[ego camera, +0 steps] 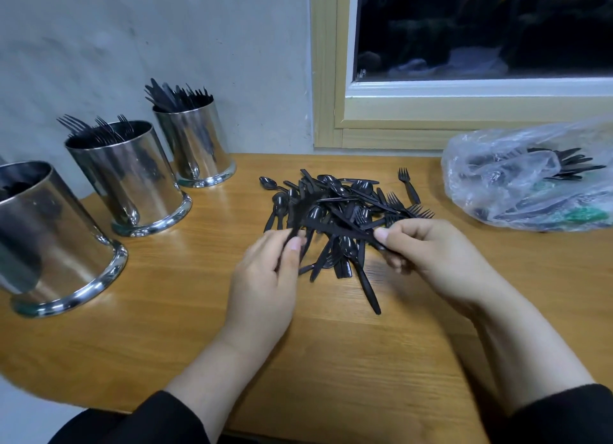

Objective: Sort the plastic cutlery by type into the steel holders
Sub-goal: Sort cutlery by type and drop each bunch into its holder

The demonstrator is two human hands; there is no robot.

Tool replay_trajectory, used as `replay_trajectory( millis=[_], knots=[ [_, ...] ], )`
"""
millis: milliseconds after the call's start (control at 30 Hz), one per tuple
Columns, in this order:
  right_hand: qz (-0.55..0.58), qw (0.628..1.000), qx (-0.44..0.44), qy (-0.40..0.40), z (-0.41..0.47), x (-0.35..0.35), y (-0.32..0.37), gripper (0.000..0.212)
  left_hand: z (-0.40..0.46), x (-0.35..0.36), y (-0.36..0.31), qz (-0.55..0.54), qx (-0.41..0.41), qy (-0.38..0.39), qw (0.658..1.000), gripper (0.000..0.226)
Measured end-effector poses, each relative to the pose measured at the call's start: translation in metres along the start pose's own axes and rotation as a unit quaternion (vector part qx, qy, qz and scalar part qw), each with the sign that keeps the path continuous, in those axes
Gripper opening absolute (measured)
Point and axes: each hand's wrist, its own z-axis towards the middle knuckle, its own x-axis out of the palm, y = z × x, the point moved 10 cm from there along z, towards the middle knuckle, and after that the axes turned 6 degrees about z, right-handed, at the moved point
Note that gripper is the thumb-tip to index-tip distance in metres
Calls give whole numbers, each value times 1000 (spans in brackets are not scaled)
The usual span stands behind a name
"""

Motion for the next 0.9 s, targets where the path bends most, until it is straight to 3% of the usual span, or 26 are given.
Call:
replay_trajectory(
  millis=[133, 233, 267, 333, 400, 467, 533, 700, 900],
  knots=[
    [148, 984, 53, 84, -1, 43, -8, 39, -4, 17, -26, 119, 205, 34, 971, 30],
    [226, 968, 83, 74, -1, 55, -15, 42, -11, 29, 2, 99, 138, 119, 978, 35],
    [207, 974, 85, 45, 1, 50, -18, 45, -12, 27, 13, 86, 99, 125, 983, 39],
    [58, 995, 65, -41, 6, 30, -19, 50, -11, 16, 26, 44, 32, 99, 994, 39],
    [-138, 984, 28, -106, 10, 14, -15, 41, -6, 11, 34, 0, -41, 96, 995, 36],
    [-238, 964, 17, -115, 17, 15, -14, 26, -3, 13, 42, -19, -93, 109, 989, 23],
    [-287, 952, 19, -109, 27, 24, -17, 20, -3, 15, 48, -25, -122, 117, 985, 17],
    [-390, 917, 23, -77, 42, 54, -26, 34, -3, 12, 52, -10, -126, 102, 987, 34],
    [-362, 929, 32, -74, 43, 55, -27, 18, -3, 12, 49, -5, -114, 108, 988, 40]
  ],
)
